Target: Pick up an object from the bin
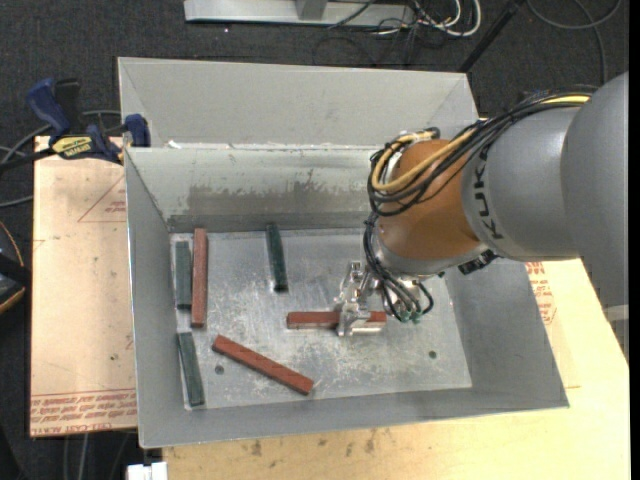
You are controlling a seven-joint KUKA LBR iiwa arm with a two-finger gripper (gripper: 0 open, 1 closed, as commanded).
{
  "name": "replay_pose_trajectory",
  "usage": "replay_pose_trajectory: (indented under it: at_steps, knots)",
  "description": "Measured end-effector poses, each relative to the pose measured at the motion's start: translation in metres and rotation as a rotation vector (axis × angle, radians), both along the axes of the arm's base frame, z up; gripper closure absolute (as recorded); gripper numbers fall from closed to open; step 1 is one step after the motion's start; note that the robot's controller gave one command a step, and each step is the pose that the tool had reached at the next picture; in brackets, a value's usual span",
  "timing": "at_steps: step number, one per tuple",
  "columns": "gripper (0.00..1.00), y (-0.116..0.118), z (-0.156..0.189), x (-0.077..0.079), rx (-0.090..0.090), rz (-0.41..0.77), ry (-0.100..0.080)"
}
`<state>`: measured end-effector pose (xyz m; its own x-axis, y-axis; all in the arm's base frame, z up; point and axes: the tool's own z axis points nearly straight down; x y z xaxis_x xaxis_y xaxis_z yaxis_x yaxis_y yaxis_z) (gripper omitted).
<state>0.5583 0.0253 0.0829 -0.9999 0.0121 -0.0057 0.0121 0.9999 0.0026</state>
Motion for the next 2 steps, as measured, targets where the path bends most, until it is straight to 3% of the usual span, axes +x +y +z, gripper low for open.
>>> replay_pose_trajectory:
  at_steps: [1, 2]
  knots:
    - [1.0, 0.0, 0.0, 0.0, 0.0, 0.0, 0.0]
    - [1.0, 0.001, 0.145, -0.005, -0.002, 0.024, 0.001]
